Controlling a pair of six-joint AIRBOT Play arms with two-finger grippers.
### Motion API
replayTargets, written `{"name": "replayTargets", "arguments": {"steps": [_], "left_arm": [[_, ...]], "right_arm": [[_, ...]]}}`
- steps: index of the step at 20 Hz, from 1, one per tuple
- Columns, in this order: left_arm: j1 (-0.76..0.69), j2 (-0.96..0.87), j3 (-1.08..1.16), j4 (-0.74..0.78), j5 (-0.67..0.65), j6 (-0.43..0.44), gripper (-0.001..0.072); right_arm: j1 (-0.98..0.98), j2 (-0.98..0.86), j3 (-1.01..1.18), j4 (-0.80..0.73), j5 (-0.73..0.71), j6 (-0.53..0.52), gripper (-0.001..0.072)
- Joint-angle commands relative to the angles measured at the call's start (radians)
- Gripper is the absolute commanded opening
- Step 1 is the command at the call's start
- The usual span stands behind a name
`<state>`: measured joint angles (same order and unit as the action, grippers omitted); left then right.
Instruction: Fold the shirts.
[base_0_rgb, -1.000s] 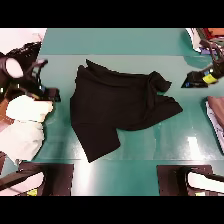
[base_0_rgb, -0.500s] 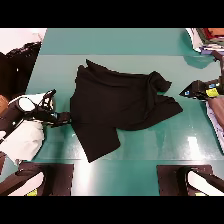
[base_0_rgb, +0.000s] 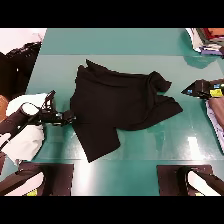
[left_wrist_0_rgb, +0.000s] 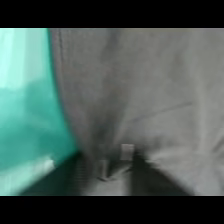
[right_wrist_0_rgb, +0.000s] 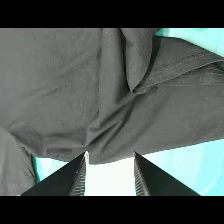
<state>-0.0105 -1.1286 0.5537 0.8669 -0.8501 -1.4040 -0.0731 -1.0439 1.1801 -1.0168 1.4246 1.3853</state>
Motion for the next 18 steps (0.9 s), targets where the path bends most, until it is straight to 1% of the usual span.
{"name": "replayTargets", "arguments": {"steps": [1,4,6,7,8,9,11,12,13,16,18], "left_arm": [[-0.003,-0.022,0.014,-0.071,-0.045,0.078,0.0021],[-0.003,-0.021,0.132,0.000,-0.161,0.077,0.0024],[-0.003,-0.021,0.243,0.066,-0.221,0.077,0.0024],[-0.003,-0.021,0.292,0.088,-0.235,0.077,0.0024],[-0.003,-0.021,0.338,0.104,-0.236,0.077,0.0024],[-0.003,-0.021,0.369,0.104,-0.231,0.077,0.0024],[-0.003,-0.021,0.410,0.100,-0.197,0.077,0.0024],[-0.003,-0.021,0.417,0.099,-0.179,0.076,0.0025],[-0.003,-0.021,0.417,0.098,-0.169,0.076,0.0024],[-0.003,-0.022,0.416,0.099,-0.165,0.076,0.0025],[-0.003,-0.022,0.416,0.098,-0.163,0.076,0.0025]], "right_arm": [[-0.003,0.007,0.000,-0.048,0.010,0.001,0.0326],[-0.067,0.005,-0.043,-0.111,0.046,0.001,0.0326],[-0.163,0.005,-0.124,-0.109,0.048,0.000,0.0326],[-0.221,0.004,-0.180,-0.109,0.033,-0.002,0.0346],[-0.275,0.004,-0.230,-0.108,0.016,-0.019,0.0471],[-0.322,-0.005,-0.276,-0.099,0.000,-0.036,0.0523],[-0.396,-0.057,-0.352,-0.063,-0.026,-0.053,0.0509],[-0.420,-0.094,-0.383,-0.032,-0.049,-0.078,0.0451],[-0.434,-0.133,-0.403,0.006,-0.073,-0.097,0.0409],[-0.424,-0.256,-0.412,0.113,-0.132,-0.140,0.0405],[-0.377,-0.327,-0.379,0.120,-0.161,-0.140,0.0406]]}}
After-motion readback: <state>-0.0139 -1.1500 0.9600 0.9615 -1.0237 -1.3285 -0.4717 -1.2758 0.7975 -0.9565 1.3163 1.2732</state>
